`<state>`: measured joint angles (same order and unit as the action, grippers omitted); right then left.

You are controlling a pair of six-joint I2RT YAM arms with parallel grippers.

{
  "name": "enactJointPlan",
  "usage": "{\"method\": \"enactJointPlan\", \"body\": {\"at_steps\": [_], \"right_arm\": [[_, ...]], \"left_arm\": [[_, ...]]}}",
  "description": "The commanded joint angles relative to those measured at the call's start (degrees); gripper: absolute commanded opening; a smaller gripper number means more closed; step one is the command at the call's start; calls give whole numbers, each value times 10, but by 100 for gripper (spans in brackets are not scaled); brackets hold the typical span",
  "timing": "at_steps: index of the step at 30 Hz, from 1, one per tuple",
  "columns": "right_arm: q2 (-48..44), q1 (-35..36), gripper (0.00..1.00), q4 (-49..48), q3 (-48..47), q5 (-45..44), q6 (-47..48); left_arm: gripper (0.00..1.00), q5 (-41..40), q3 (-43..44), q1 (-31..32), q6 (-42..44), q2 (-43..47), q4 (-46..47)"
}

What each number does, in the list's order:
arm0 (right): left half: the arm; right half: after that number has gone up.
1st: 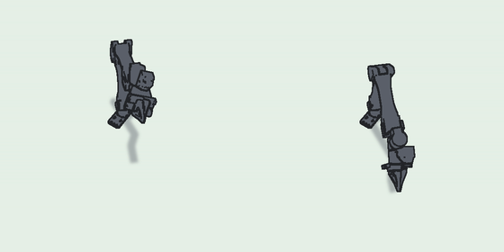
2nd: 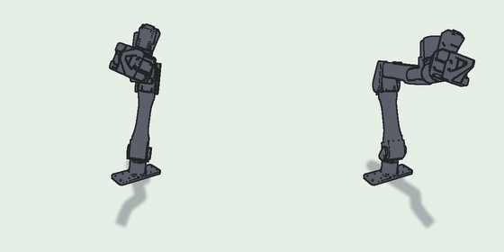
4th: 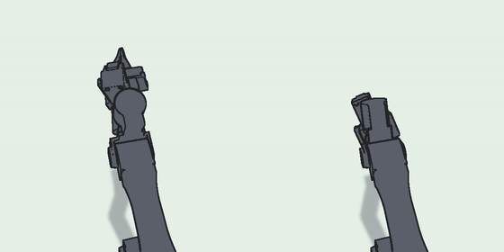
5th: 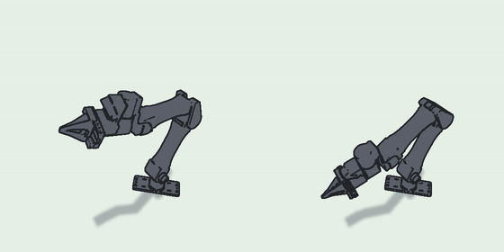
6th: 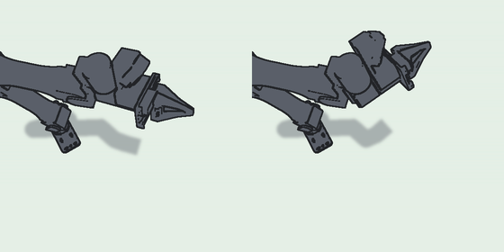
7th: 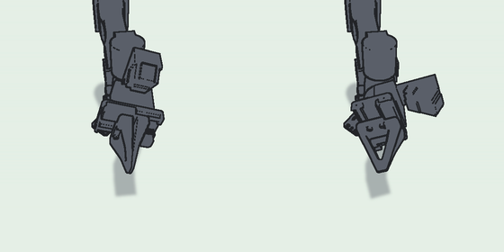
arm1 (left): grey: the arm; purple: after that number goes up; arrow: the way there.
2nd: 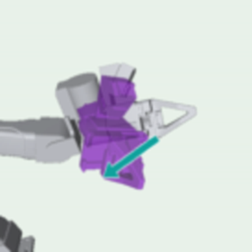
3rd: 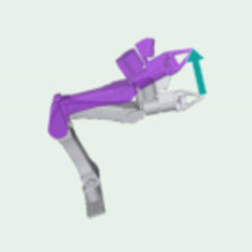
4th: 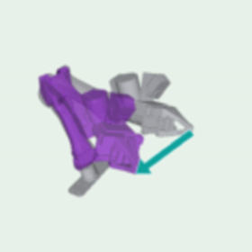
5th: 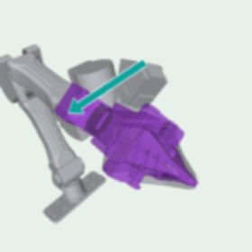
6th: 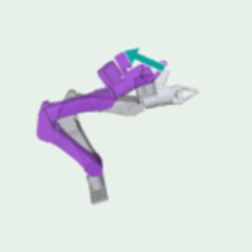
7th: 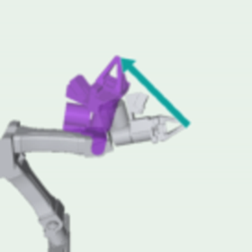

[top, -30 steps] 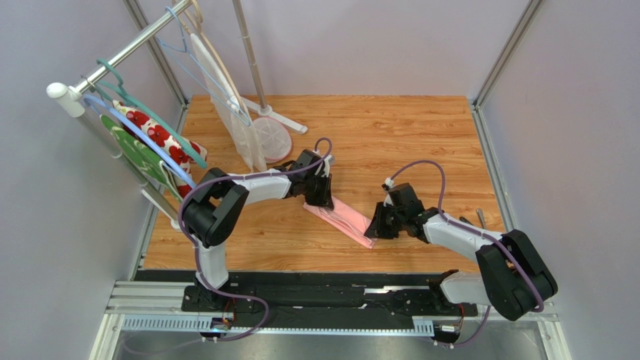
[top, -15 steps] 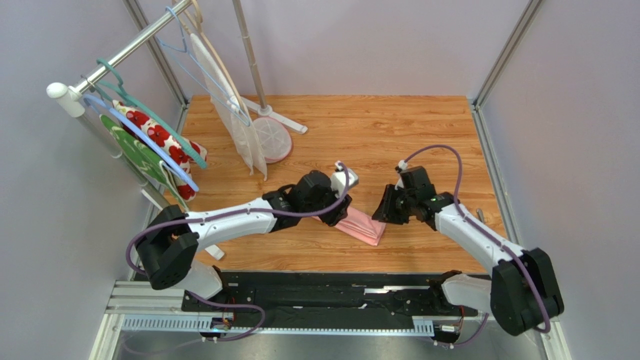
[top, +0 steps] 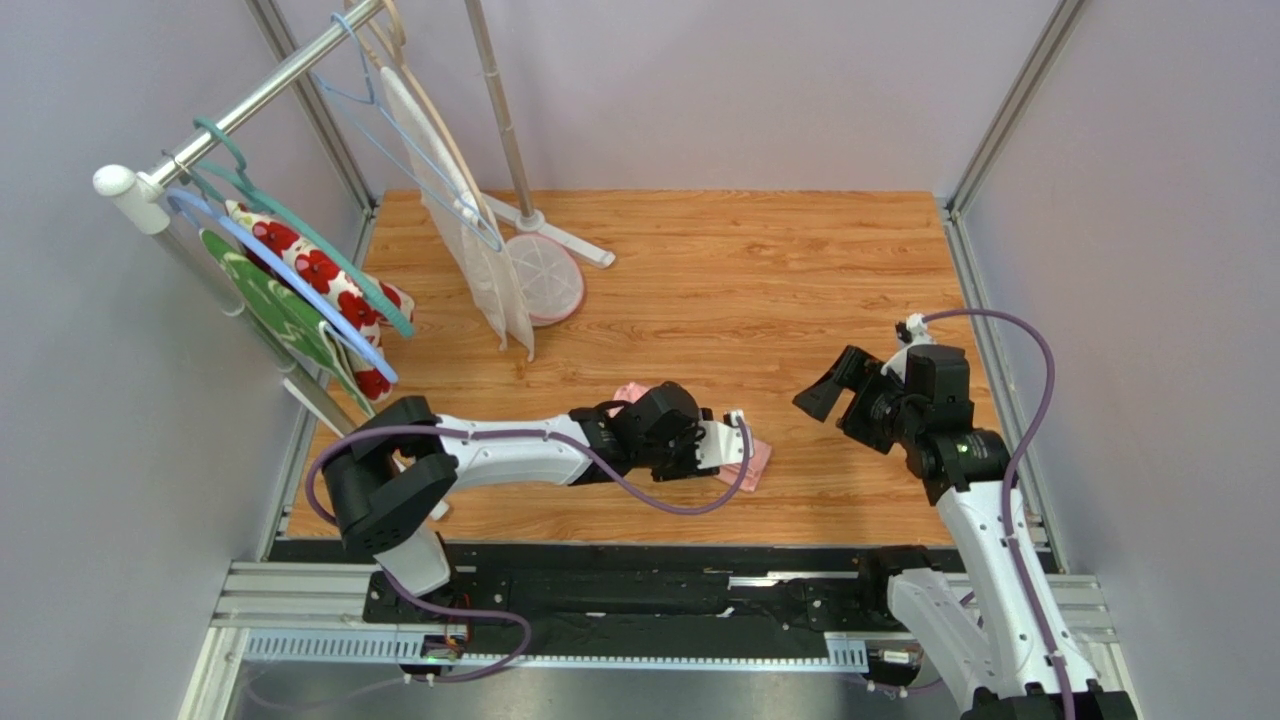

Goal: Fold the napkin into a case and place the utensils inside
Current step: Pick up the smaller rectangle-folded napkin from the center of the board.

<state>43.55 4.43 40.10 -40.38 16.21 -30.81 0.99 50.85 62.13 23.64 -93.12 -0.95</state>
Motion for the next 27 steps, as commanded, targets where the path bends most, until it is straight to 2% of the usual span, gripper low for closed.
{"method": "enactJointPlan", "body": {"at_steps": [1,5,12,17,19,25,27], "right_arm": [[-15,-3,84,11,3,29,17],[-15,-11,83,10,8,44,21],[-28,-21,83,6,10,58,24],[-29,-26,82,7,10,61,23],[-31,-26,82,6,11,60,24],[-31,-30,82,7,10,60,23],[-31,-33,82,6,10,62,22]], "left_arm": [[52,23,64,8,93,-35,-36],[52,32,99,23,118,-77,-92],[52,38,113,42,124,-104,-116],[50,-37,95,59,134,-131,-71],[48,-64,84,62,136,-140,-30],[40,-97,78,77,145,-157,-13],[31,-107,77,81,143,-159,-11]]}}
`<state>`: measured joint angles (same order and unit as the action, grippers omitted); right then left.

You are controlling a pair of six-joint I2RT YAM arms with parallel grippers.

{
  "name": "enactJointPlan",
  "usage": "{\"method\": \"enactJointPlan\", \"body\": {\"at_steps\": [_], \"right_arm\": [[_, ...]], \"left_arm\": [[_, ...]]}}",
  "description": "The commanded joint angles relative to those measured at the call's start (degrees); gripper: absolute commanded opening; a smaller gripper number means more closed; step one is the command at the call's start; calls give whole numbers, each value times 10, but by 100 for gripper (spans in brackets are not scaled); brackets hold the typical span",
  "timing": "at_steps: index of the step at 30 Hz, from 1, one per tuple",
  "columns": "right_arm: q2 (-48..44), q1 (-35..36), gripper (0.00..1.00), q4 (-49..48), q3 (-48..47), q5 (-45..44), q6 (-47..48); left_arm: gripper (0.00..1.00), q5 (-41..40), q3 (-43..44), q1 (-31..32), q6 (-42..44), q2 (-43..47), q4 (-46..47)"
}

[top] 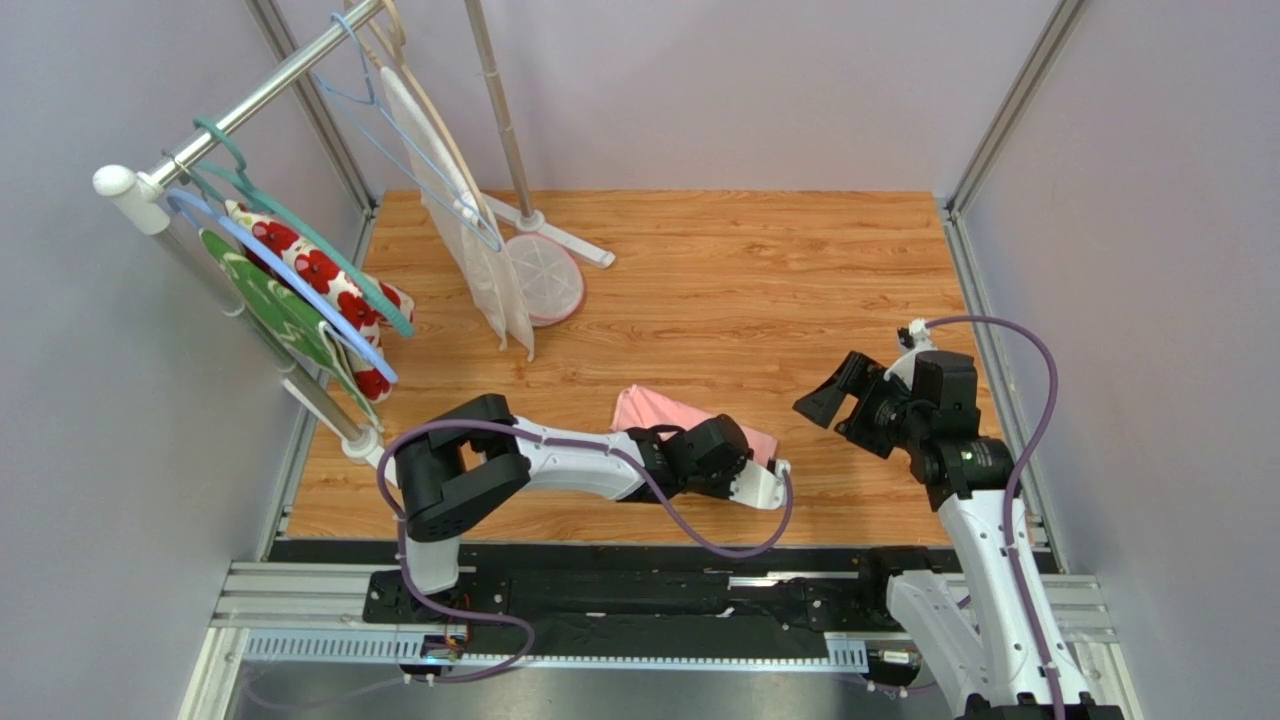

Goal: Fold the napkin into a case and place the utensils inside
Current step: Pick up the smaller rectangle-folded napkin from the center of the board.

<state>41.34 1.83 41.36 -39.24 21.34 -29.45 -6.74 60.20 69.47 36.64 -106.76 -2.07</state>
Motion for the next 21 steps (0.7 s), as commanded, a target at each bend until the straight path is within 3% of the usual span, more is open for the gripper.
{"method": "enactJointPlan", "body": {"at_steps": [1,2,8,21], "right_arm": [[-9,-9,82,-7,-1,12,10],[-8,-9,82,-7,-1,12,9],[-5,-13,82,-9,3,21,-3],[-3,-45,81,-5,-7,20,-4]], "left_arm": [[26,-31,-18,8,11,-21,2],[16,-34,-19,8,8,-18,6],[0,-14,-25,8,-37,27,17],[0,124,-36,-27,-189,143,30]]}}
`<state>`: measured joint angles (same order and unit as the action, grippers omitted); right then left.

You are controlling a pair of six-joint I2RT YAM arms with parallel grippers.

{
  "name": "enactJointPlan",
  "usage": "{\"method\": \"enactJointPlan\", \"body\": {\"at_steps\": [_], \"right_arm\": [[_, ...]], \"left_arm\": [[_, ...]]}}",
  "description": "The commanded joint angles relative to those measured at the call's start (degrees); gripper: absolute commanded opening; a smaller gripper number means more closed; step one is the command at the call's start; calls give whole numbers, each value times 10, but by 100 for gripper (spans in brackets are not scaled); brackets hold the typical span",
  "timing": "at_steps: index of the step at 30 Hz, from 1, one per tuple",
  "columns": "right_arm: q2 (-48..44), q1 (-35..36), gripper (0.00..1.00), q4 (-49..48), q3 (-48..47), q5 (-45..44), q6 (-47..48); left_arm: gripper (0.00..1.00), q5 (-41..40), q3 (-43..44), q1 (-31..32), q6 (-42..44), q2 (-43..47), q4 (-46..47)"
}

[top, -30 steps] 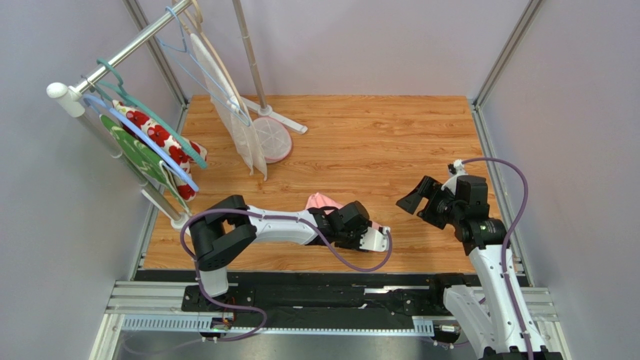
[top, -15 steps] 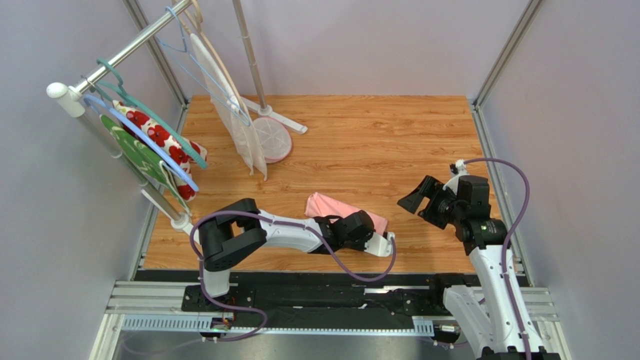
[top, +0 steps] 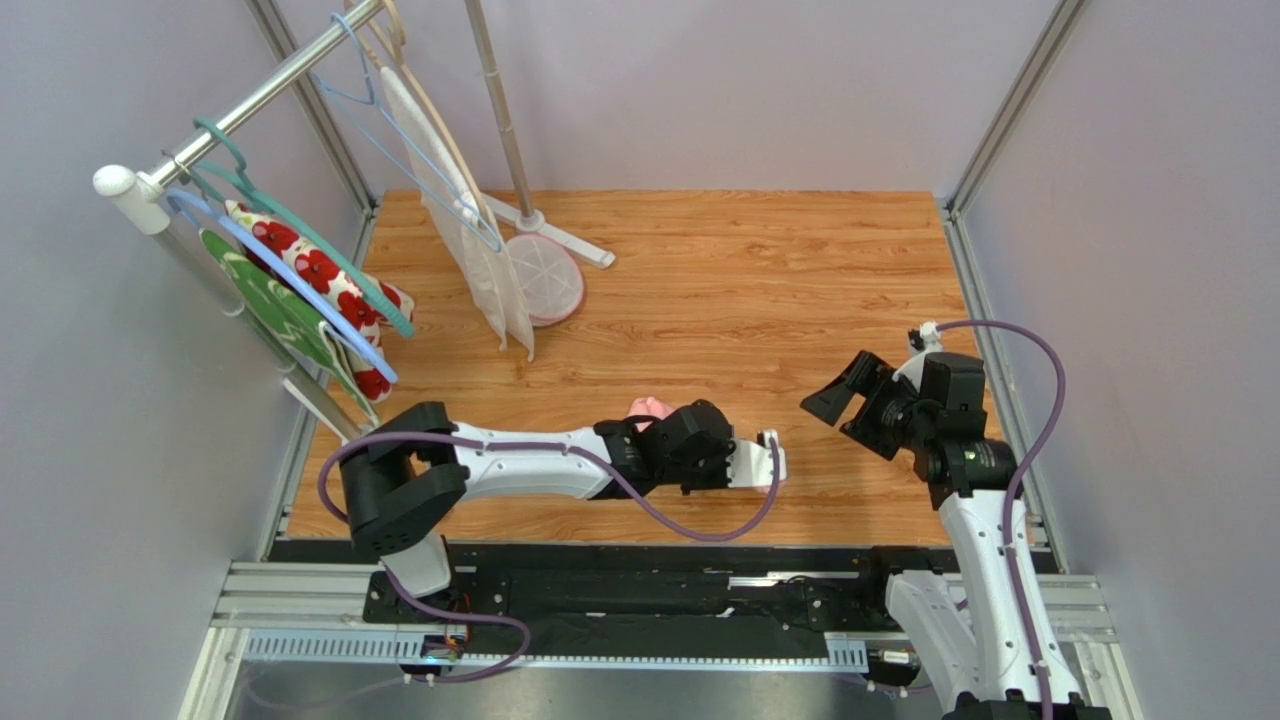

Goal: Fold the napkin into a case and place the utensils inside
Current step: Pick up the smaller rectangle-folded napkin from the center of the board, then smooth out the smaller rectangle-folded napkin at the center of the board.

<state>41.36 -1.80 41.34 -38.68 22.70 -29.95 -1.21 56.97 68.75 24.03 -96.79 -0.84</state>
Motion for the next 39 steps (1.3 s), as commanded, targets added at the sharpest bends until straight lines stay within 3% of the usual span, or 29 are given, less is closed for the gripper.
{"method": "enactJointPlan", "body": {"at_steps": [1,4,11,19,26,35,39], "right_arm": [[-3,-9,81,-1,-13,8,1],[-3,-14,81,4,-19,4,3],[-1,-23,81,15,-31,1,10],[4,-36,81,29,-45,-6,7],[19,-61,81,78,-99,-108,16],[19,-69,81,91,-125,-136,34],[21,-69,81,81,-113,-129,30]], "left_arm": [[0,97,-1,-27,-79,49,18],[0,139,15,-44,-107,57,10],[0,270,117,-87,-204,26,-103],[0,369,144,-116,-368,34,-43],[0,466,85,-176,-629,-14,233],[0,472,53,-215,-1019,-192,610],[0,450,60,-246,-1080,-234,678]]}}
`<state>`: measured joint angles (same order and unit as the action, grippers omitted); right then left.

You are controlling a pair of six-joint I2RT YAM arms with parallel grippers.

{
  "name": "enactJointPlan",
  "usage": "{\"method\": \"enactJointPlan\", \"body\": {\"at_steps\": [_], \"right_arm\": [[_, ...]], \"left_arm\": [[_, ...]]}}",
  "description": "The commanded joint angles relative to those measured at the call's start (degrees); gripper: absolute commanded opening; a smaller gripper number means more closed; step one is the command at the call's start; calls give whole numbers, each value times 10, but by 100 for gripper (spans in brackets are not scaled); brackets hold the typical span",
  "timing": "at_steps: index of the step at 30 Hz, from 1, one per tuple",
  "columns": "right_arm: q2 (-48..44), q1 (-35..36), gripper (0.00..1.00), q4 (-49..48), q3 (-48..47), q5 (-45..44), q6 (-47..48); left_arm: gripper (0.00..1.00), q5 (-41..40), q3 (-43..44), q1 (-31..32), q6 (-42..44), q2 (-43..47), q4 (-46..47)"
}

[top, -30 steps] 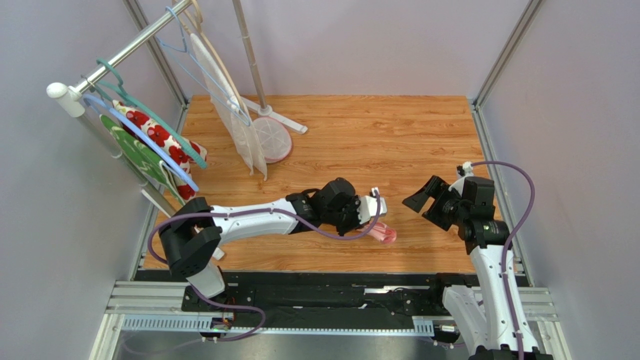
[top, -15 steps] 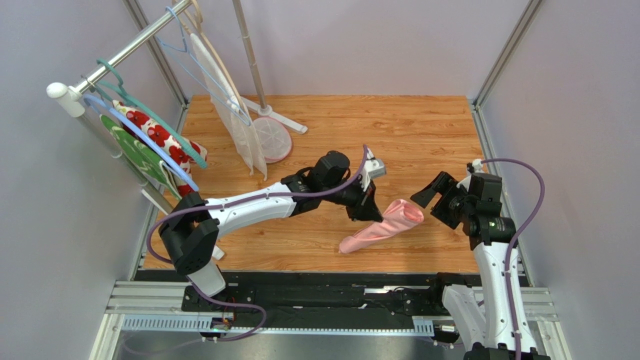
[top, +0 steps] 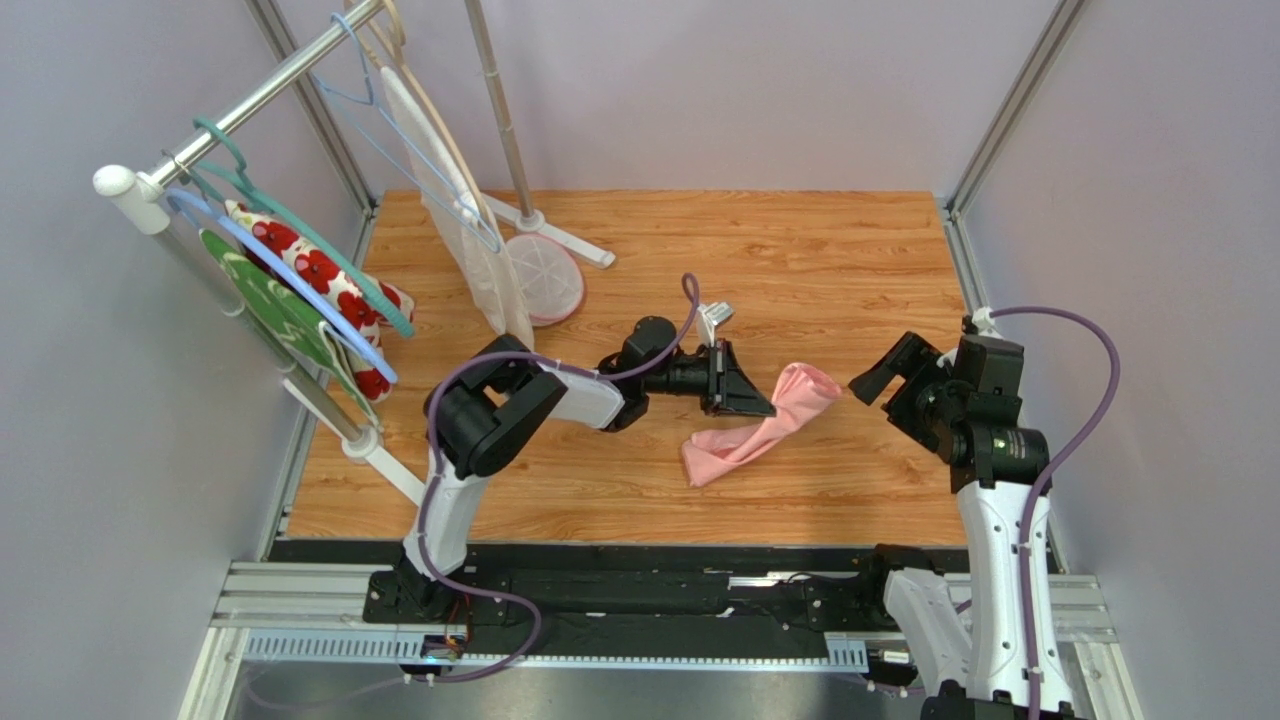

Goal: Fold the napkin into a case and place the utensils inside
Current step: Smooth out the smaller rectangle-folded napkin at the center of the board.

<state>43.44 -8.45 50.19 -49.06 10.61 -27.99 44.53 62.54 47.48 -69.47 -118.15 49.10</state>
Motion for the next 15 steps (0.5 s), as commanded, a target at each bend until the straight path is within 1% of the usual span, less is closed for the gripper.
{"method": "enactJointPlan", "body": {"at_steps": [1,4,6,7,8,11,13,14,15], "right_arm": [[2,-3,81,-10,-8,-6,8],[7,-3,81,-18,1,-2,6],[12,-3,81,-24,8,2,4],[15,-3,81,-28,12,5,3],[16,-3,81,-32,17,9,1],[37,-2,80,-44,31,41,0],[54,2,80,-60,41,100,12],[57,7,82,-70,50,121,17],[57,9,83,-92,57,162,20]], "left_arm": [[0,-6,6,-48,-142,-24,172],[0,2,17,-69,-138,-31,153],[0,6,31,-71,-127,-27,131],[0,10,39,-68,-118,-22,96],[0,10,44,-68,-104,-15,82],[0,-8,40,-69,-104,2,65],[0,-18,39,-71,-109,4,62],[0,-18,41,-71,-113,1,61],[0,-20,46,-71,-112,2,58]]}}
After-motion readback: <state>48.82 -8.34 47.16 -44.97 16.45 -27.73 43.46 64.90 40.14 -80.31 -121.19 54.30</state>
